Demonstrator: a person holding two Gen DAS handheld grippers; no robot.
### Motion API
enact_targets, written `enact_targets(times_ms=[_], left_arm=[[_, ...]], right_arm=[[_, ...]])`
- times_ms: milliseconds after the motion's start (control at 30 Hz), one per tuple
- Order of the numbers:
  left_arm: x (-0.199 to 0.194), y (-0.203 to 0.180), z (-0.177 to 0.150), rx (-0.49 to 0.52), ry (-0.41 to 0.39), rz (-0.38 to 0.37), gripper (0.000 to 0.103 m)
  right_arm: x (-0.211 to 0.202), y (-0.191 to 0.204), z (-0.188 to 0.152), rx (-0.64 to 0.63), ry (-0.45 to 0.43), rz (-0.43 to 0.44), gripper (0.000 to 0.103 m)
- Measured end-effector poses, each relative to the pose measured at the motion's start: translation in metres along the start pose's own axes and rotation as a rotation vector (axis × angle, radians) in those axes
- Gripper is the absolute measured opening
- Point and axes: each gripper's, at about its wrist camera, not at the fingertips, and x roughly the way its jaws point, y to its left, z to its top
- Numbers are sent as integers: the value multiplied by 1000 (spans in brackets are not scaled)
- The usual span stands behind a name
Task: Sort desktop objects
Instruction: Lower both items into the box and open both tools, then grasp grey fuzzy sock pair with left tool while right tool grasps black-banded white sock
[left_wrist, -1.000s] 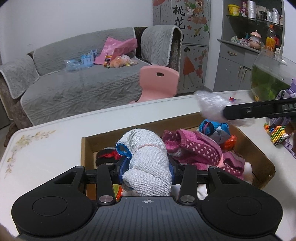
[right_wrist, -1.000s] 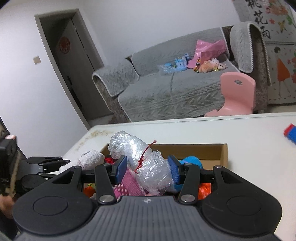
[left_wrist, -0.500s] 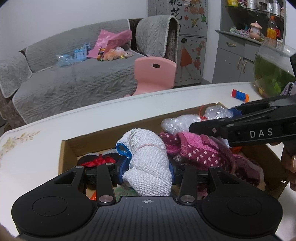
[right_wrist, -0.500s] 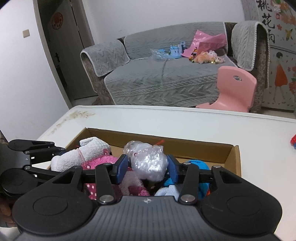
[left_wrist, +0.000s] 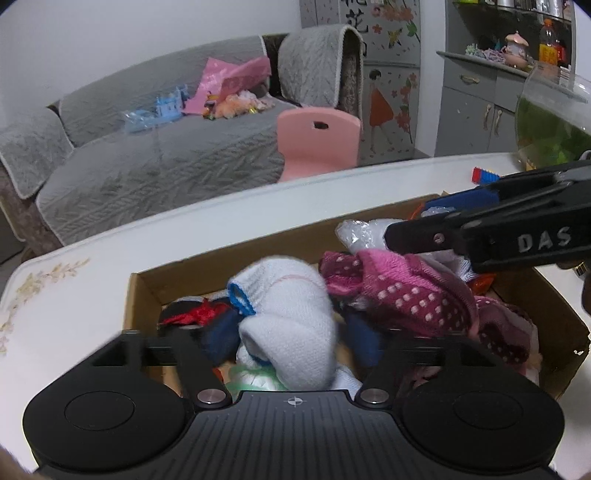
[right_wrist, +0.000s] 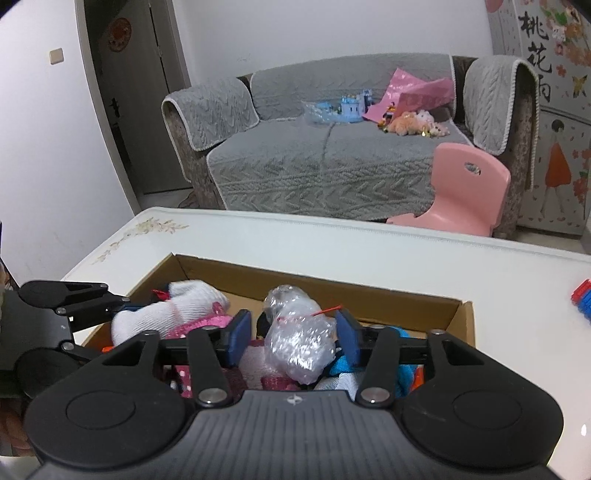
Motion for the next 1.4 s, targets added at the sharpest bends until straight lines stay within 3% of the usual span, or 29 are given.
enact_targets(times_ms=[333,400,433,467,733,800,933,1167,1400], left_arm=[[-55,8,-14,4,-66,-2,90],[-75,13,-20,6,-94,2,98],[-86,15,-26,10,-111,6,99],[-94,16,-32,13,-124,6,103],[-136,5,-89,41,-135,-45,103],[-137,-1,-102,59,-118,-83,103],[-127,-11,-120,78,-68,-89,103],[-109,-15,-128,14,-18,-115,103],[-87,-8,-127,-120,31,-138,103]], right_arm=[[-46,7,0,-1,-94,6,59],[-62,7,-4,6,-122,15,66],[-73,9,-9,6,-143,23,75],[-85,11,-15,1,-161,30,77],[-137,35,-88,-17,-183,56,79],[-136,45,-106,-43,-154,55,79],[-123,59,-133,-116,-80,43,79],[-103,53,-145,-97,-39,1,79],[-91,57,-148,-135,-11,-27,75]])
